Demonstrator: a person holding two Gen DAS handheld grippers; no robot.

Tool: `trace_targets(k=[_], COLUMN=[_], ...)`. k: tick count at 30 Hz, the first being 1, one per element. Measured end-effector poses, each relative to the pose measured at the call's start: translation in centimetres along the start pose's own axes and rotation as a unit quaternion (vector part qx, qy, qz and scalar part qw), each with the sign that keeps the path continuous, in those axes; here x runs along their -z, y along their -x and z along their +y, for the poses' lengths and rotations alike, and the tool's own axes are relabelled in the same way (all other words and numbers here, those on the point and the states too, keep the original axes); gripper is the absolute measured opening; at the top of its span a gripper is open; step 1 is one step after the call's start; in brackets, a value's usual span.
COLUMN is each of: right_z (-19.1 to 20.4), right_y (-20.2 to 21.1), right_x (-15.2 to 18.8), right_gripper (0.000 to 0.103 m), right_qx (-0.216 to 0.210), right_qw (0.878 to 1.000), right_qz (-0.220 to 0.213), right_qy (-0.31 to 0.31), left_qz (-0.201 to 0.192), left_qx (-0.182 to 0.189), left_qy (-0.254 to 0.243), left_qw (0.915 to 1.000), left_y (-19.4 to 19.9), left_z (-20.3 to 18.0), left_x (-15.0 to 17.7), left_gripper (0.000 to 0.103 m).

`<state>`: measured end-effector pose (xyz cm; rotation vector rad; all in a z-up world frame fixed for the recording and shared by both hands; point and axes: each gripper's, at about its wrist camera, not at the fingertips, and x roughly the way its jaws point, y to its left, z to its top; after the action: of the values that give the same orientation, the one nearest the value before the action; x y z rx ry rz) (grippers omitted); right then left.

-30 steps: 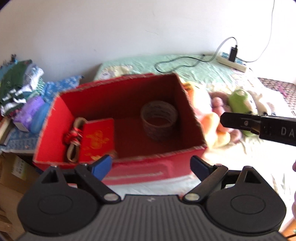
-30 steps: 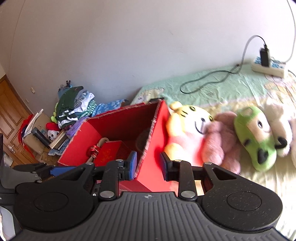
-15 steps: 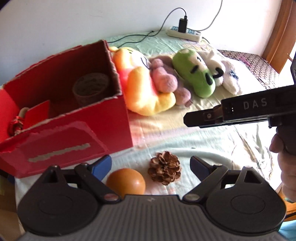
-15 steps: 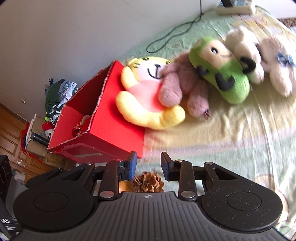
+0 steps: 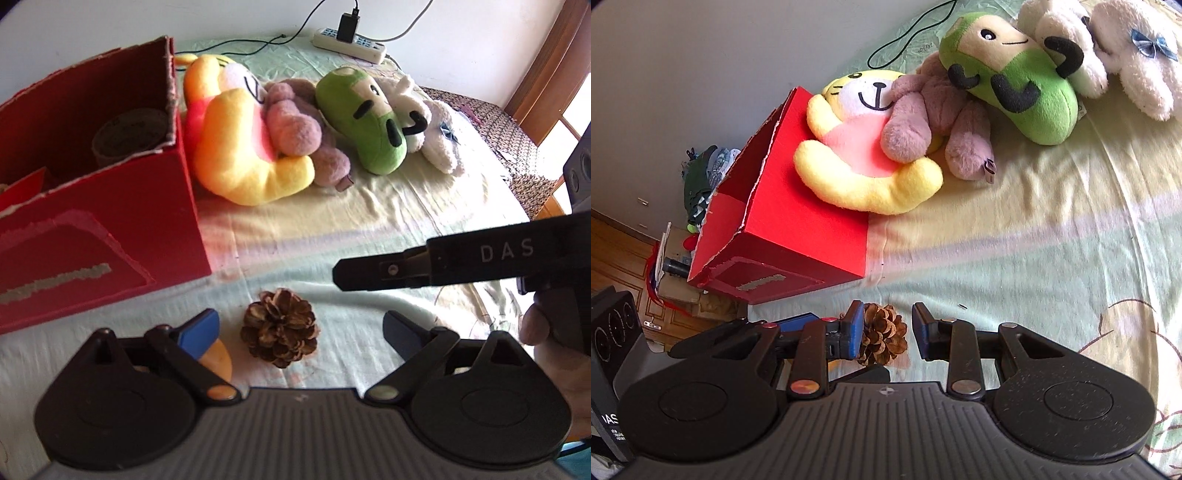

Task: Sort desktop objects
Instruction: 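Lift the right tool out of the bin and move to the pine cone, then grasp the brown pine cone with the right tool, then carry the pine cone into the red bin and open the right tool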

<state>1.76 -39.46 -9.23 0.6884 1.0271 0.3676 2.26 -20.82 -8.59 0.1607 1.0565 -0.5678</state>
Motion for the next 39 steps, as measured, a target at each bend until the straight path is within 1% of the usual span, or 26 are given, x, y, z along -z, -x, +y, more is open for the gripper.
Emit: trace_targets(k=[2, 3, 6, 8, 13, 16, 19, 22, 23, 24, 26, 29, 35, 36, 39], right_z=[-0.1, -0.1, -0.1, -0.1, 0.1, 0.3, 0.2, 0.3, 0.3, 0.2, -0.1, -0.6, -0.7, -0.8, -1.4], right_y=[-0.3, -0.5, -0.9, -1.2, -2.2, -2.6, -3.1, -3.5, -3.6, -3.6, -3.6, -3.3, -1.9, -1.6, -0.3], right_x=[-0.1, -0.1, -0.3, -0.4, -0.6, -0.7, -0.7, -0.5, -0.4, -0.4, -0.3, -0.4, 0.0, 0.1, 0.3], right_gripper=[0.032, 0.032, 0.032, 0.032, 0.032, 0.032, 0.032, 0.033, 0.033, 0.033, 0.031, 0.030, 0.030, 0.030, 0.030], right_qx=[-0.002, -0.003, -0.007, -0.012, -0.020, -0.022, -0.024, -0.023, -0.020, -0.018, -0.020, -0.025, 0.000, 0.004, 0.010], right_qw=[1.000, 1.000, 1.000, 1.000, 0.999, 0.999, 0.998, 0.997, 0.998, 0.998, 0.997, 0.997, 0.998, 0.998, 0.999], right_qz=[0.005, 0.007, 0.015, 0.023, 0.041, 0.048, 0.061, 0.069, 0.068, 0.067, 0.068, 0.066, 0.054, 0.051, 0.040], right_qy=[0.000, 0.001, 0.002, 0.001, 0.006, 0.008, 0.005, 0.004, 0.004, 0.003, -0.008, -0.025, -0.019, -0.021, -0.034], left_qz=[0.009, 0.013, 0.020, 0.022, 0.023, 0.018, 0.019, 0.022, 0.021, 0.022, 0.020, 0.019, 0.018, 0.019, 0.020], left_qx=[0.018, 0.019, 0.004, 0.006, 0.004, -0.007, -0.007, -0.013, -0.018, -0.023, -0.031, -0.031, -0.028, -0.025, -0.007], left_qy=[0.010, 0.011, 0.019, 0.031, 0.028, 0.023, 0.022, 0.007, -0.004, -0.015, -0.022, -0.026, -0.042, -0.044, -0.047], left_qw=[0.9997, 0.9997, 0.9996, 0.9993, 0.9993, 0.9995, 0.9996, 0.9996, 0.9996, 0.9994, 0.9991, 0.9990, 0.9985, 0.9985, 0.9987], left_y=[-0.4, -0.8, -1.6, -1.9, -2.5, -2.6, -2.8, -3.1, -3.1, -3.1, -3.3, -3.3, -3.1, -3.0, -2.9], left_z=[0.2, 0.2, 0.6, 0.9, 0.7, 0.6, 0.7, 0.2, -0.2, -0.6, -0.9, -0.8, -1.7, -1.9, -2.4], left_x=[-0.2, -0.3, -0.3, -0.3, -0.3, -0.3, -0.1, 0.2, 0.3, 0.4, 0.6, 0.6, 0.8, 0.9, 0.8], left_gripper=[0.100, 0.100, 0.100, 0.100, 0.100, 0.100, 0.100, 0.093, 0.084, 0.078, 0.078, 0.077, 0.066, 0.063, 0.059])
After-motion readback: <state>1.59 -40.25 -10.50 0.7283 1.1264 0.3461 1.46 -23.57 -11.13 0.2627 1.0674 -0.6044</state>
